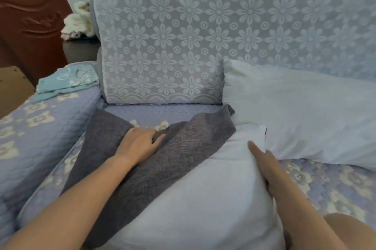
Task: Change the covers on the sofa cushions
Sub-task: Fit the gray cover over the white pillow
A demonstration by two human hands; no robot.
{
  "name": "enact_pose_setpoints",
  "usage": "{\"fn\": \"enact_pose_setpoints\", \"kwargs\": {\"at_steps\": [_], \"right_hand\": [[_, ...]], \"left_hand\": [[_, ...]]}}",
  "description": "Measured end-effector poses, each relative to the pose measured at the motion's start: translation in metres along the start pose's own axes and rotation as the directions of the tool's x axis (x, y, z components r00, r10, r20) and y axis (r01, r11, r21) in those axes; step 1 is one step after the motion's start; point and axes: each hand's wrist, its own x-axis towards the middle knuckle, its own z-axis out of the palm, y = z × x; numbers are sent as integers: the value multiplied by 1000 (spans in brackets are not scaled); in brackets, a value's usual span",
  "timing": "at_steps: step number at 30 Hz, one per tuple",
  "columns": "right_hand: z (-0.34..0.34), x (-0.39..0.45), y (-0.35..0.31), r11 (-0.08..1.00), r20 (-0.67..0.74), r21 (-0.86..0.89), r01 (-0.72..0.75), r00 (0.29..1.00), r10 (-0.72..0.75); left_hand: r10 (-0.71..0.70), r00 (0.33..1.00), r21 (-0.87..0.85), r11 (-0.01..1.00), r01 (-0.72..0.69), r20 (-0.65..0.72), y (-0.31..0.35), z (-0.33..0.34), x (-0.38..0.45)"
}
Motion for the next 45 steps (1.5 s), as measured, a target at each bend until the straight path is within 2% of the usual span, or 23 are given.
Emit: {"fn": "enact_pose_setpoints", "kwargs": {"at_steps": [3, 4, 6, 8, 10, 11, 14, 16, 18, 20, 22, 24, 26, 28, 30, 31, 32, 34, 37, 40, 42, 44, 45], "right_hand": [[13, 2, -6, 992, 106, -81, 98, 990, -90], [20, 3, -8, 989, 116, -95, 115, 988, -104], [34, 2, -8, 978, 90, -146, 146, 987, -134], [44, 0, -6, 961, 28, -214, 174, 985, -172], [49, -4, -5, 949, -43, -243, 201, 975, -218], [50, -6, -2, 935, -75, -270, 231, 963, -259], [50, -16, 19, 854, -110, -408, 323, 911, -397], [47, -19, 31, 840, -93, -448, 305, 919, -383], [41, -13, 35, 816, -128, -504, 284, 910, -395], [36, -7, 28, 686, -228, -648, 331, 775, -589], [39, -11, 4, 534, -196, -680, 502, 578, -792], [63, -16, -30, 421, -11, -546, 724, 497, -868], [101, -9, -55, 379, 256, -503, 777, 553, -793], [143, 9, -75, 419, 386, -578, 700, 687, -616], [175, 27, -92, 449, 370, -658, 604, 779, -506], [186, 35, -99, 426, 355, -697, 577, 794, -494], [196, 43, -103, 382, 341, -735, 561, 792, -507], [217, 56, -103, 287, 355, -776, 561, 765, -538], [231, 64, -84, 289, 447, -748, 597, 776, -446], [226, 71, -62, 370, 422, -742, 559, 818, -392], [219, 71, -54, 425, 393, -729, 537, 836, -382], [212, 70, -52, 493, 357, -711, 502, 861, -362], [209, 71, -52, 540, 312, -702, 464, 882, -353]], "left_hand": [[-160, 978, -305, 946, 113, -135, -7, -24, 0], [-152, 953, -404, 914, 35, -261, 2, -36, -2], [73, 917, -368, 901, -230, -393, 40, -57, -14], [300, 930, -146, 931, -334, -214, 77, -50, -24], [237, 971, 110, 966, -233, -32, 89, -27, -24], [156, 987, 133, 980, -149, -45, 89, -23, -16], [-78, 981, -65, 996, 67, -175, 82, -27, 26], [-347, 933, -433, 858, 277, -91, 80, -55, 61], [-447, 878, -770, 495, 404, 173, 75, -81, 85], [-348, 853, -847, 229, 480, 389, 72, -97, 88], [-344, 849, -843, 225, 490, 401, 66, -97, 91], [-447, 857, -829, 353, 433, 257, 62, -90, 93], [-500, 865, -686, 640, 345, -32, 60, -84, 91], [-323, 882, -440, 885, 153, -344, 62, -74, 77], [-18, 876, -149, 987, -62, -482, 64, -57, 52], [101, 882, 18, 994, -105, -460, 63, -44, 39], [149, 903, 138, 985, -101, -404, 59, -28, 29], [-21, 964, 172, 983, 69, -266, 40, 4, 10], [-307, 947, -30, 952, 306, -88, 29, 21, -2], [-483, 867, -309, 849, 429, -123, 30, 8, 27], [-581, 812, -574, 681, 455, -46, 25, -14, 50], [-575, 817, -858, 395, 328, 47, 22, -44, 68], [-524, 848, -902, 328, 279, 72, 25, -50, 70]]}}
